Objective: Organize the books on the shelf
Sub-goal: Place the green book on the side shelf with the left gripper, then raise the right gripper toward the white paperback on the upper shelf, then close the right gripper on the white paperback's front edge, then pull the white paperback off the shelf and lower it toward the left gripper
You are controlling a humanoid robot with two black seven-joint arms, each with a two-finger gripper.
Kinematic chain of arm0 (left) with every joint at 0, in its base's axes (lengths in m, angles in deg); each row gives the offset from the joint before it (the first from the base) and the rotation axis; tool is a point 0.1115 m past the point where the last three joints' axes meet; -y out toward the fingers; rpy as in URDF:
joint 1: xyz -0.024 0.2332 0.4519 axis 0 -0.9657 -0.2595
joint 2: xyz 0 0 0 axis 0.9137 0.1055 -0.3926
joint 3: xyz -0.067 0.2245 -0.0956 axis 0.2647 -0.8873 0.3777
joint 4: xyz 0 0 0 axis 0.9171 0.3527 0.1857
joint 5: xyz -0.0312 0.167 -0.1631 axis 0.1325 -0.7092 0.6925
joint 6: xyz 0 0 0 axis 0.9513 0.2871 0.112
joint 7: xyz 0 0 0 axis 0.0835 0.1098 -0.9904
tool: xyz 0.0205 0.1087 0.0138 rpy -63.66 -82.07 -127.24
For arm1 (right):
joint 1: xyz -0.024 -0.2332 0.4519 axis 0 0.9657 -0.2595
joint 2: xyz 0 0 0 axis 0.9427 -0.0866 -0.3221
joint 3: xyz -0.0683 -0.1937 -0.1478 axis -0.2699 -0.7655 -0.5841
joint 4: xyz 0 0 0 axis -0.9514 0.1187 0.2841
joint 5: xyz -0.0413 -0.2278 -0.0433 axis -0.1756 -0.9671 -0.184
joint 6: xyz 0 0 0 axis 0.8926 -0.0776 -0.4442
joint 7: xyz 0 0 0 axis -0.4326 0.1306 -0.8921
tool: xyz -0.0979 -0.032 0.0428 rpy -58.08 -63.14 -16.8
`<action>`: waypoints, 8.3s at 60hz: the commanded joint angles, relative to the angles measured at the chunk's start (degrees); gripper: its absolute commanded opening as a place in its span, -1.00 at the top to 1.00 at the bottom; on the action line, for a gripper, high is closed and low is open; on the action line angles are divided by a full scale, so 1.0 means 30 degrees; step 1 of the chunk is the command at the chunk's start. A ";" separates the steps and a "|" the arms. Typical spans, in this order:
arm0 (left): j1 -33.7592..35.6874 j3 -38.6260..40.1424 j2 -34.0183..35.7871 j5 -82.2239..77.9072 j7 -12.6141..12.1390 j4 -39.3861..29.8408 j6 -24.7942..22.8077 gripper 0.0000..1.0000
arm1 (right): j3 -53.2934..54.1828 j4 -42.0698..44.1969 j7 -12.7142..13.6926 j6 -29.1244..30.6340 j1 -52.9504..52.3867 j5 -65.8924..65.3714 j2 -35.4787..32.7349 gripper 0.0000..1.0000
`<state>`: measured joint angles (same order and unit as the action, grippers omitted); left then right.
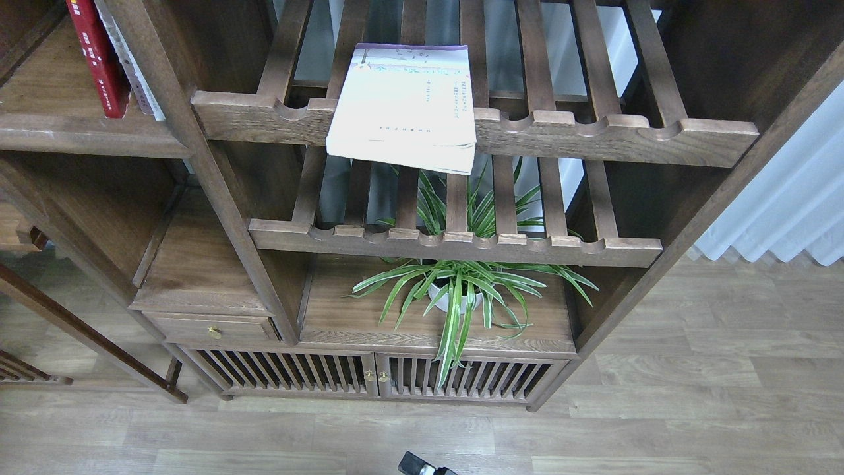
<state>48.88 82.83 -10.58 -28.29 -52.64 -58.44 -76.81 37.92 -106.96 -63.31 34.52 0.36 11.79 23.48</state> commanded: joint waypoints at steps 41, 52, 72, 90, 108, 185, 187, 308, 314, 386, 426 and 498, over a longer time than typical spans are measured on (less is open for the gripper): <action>1.0596 -0.9654 -0.0007 -0.1464 0.0084 0.6080 -0.0005 0.92 | -0.0012 -0.0007 0.0000 0.0002 0.0415 -0.0075 0.0012 -0.98; 1.2236 -1.0796 -0.0300 -0.2255 0.0142 0.8072 -0.0005 0.91 | 0.0017 -0.0007 0.0000 0.0002 0.0533 -0.0075 0.0041 -0.99; 1.3028 -1.1441 -0.2087 -0.2226 0.0318 0.9948 -0.0005 0.90 | -0.0012 -0.0007 0.0000 0.0002 0.0533 -0.0105 0.0305 -0.99; 1.2824 -1.1969 -0.3112 -0.1611 0.0523 0.9889 -0.0005 0.51 | -0.0012 -0.0007 0.0000 0.0002 0.0562 -0.0076 0.0276 -0.98; 1.0100 -1.0681 -0.2732 0.2871 0.0875 0.8807 -0.0005 0.35 | 0.0076 -0.0007 -0.0029 0.0002 0.0474 -0.0046 0.0305 -0.99; 0.7286 -0.7340 -0.3523 0.4805 0.2925 0.6667 -0.0005 0.33 | 0.0075 -0.0007 0.0000 0.0002 0.0503 -0.0104 0.0569 -0.99; 0.7227 -0.7222 -0.3523 0.4805 0.2925 0.6667 -0.0005 0.33 | 0.0075 -0.0007 -0.0029 0.0002 0.0503 -0.0075 0.0569 -0.99; -1.3163 -0.1451 -0.6628 0.9522 0.2779 0.0485 -0.0005 -0.91 | 0.1716 -0.1179 -0.2021 0.0002 -1.0570 0.0305 0.4172 -0.98; -1.3163 -0.1451 -0.6658 0.9493 0.2750 0.0485 -0.0005 -0.91 | 0.1833 -0.1149 -0.2226 -0.0073 -1.1010 0.0335 0.4172 -0.98; -1.3017 -0.1275 -0.6570 0.9874 0.2808 0.0456 -0.0005 -0.93 | 0.4382 -0.1179 -0.3222 -0.5434 -1.3618 0.1565 0.4172 -0.44; -1.3485 -0.1099 -0.6482 1.0254 0.2837 0.0339 -0.0005 -0.94 | 0.4031 -0.2613 -0.2988 -0.4849 -1.2007 0.2971 0.4172 0.92; -1.5449 -1.0707 -0.6628 1.5294 0.3423 -0.1272 -0.0005 -0.89 | -0.0305 -0.1210 0.0673 0.0002 -0.5883 0.3118 0.1477 0.89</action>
<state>2.54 52.92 -30.46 17.57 -43.04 -61.01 -76.82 37.17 -113.61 -63.44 34.53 -17.32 21.14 28.12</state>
